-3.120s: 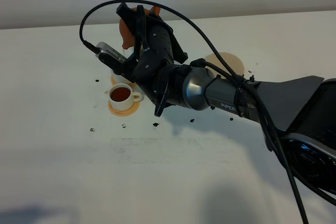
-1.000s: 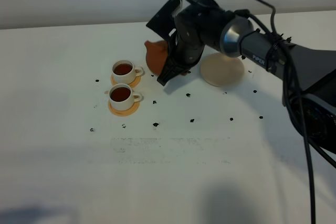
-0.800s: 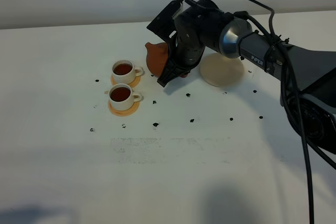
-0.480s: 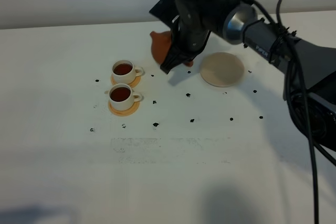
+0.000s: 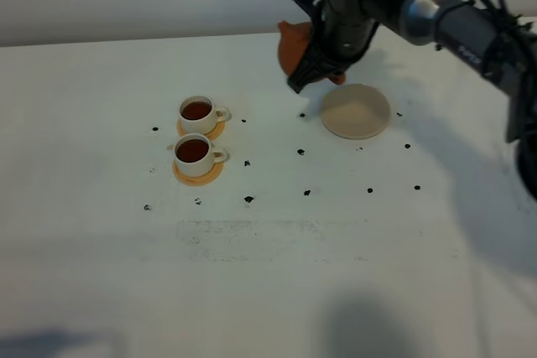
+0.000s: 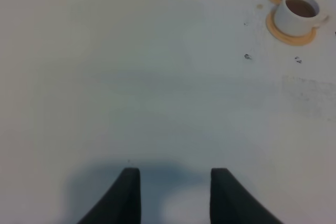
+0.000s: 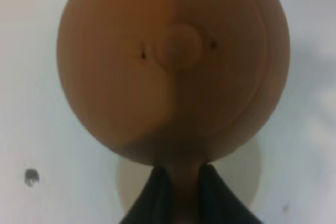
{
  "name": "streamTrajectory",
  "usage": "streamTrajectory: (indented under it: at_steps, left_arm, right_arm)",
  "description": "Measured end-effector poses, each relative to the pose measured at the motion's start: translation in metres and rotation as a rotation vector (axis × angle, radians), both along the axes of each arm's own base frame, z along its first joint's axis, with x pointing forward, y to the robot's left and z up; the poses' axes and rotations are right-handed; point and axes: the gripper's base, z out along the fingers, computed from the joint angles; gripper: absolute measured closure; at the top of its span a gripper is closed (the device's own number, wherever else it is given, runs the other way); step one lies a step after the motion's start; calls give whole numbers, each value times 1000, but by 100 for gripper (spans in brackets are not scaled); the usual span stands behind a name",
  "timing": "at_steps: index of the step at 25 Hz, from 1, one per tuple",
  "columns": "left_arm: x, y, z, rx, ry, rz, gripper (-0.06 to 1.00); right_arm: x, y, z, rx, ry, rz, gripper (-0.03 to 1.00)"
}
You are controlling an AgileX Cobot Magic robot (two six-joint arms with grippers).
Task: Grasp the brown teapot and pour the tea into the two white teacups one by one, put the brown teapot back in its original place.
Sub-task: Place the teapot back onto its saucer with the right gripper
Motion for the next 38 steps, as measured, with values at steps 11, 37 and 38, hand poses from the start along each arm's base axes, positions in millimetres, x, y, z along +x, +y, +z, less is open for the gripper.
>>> streamTrajectory:
  at_steps: [11, 37, 38]
  left_arm:
    - [0, 0, 0, 0, 0, 0, 64]
    - [0, 0, 0, 0, 0, 0, 64]
    - [0, 0, 0, 0, 0, 0, 64]
  right_arm:
    - [-21, -55, -25, 74, 29, -133, 87]
    - [-21, -62, -57, 133, 78, -192, 87]
    - [-21, -62, -57, 134, 78, -192, 87]
